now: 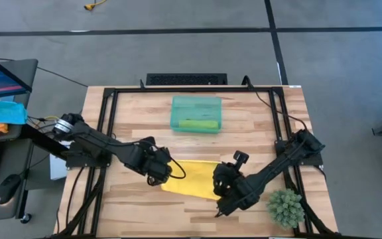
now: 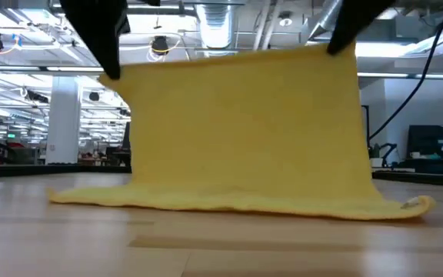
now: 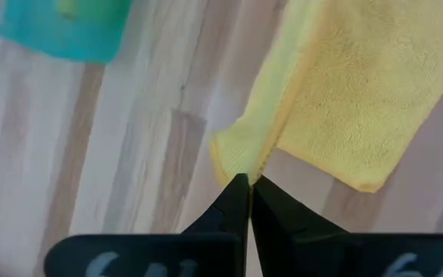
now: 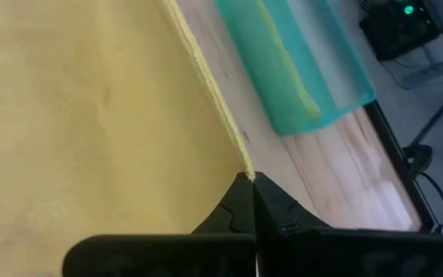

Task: Roll microfiber towels into tight, uniform cylinder then place into a basket
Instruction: Fold the yellow microfiber towel

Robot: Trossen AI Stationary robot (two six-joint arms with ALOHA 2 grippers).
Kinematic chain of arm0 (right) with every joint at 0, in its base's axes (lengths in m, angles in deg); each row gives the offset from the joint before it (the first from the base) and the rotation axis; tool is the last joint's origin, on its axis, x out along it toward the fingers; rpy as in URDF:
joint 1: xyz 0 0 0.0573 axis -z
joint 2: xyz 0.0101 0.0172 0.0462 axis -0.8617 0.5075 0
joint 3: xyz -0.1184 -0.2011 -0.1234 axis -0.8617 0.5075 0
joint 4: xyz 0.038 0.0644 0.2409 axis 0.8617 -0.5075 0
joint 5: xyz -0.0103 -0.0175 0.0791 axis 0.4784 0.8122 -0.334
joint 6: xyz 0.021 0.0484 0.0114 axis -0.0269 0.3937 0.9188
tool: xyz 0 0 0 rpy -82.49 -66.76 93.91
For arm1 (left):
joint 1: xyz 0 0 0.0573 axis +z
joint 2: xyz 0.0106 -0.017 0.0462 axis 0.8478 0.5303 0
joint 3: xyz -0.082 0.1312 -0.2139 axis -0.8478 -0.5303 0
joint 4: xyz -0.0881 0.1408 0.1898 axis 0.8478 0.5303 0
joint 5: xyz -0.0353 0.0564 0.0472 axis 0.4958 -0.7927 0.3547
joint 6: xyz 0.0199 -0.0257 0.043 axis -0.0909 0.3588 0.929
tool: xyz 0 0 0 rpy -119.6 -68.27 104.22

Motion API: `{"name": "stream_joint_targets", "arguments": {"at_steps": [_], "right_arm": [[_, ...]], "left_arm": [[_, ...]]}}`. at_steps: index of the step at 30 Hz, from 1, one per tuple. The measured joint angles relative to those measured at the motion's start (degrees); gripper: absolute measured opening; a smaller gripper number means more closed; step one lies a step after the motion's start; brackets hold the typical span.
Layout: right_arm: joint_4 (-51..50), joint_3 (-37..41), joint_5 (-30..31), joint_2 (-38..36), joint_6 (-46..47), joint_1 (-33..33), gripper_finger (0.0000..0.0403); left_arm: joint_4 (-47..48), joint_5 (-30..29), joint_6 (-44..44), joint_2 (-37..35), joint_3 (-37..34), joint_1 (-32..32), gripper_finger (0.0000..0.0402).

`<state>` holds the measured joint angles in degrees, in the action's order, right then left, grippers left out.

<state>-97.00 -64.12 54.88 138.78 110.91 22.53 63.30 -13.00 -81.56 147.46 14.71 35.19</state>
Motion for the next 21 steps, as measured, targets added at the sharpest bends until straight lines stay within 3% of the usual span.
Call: {"name": "stream_joint_targets", "arguments": {"at_steps": [14,21], "right_arm": [[13.81,15.64,1.23,-0.04,-6.00,0.64,0.0003],[24.29,16.96,-2.10,-0.04,-12.96,-1.06,0.0005]], "left_arm": [[-15.28,-4.57,11.76,-0.04,-10.60,0.70,0.0000],[-17.89,2.20,10.84,0.02,-13.47,-1.12,0.0000]]}}
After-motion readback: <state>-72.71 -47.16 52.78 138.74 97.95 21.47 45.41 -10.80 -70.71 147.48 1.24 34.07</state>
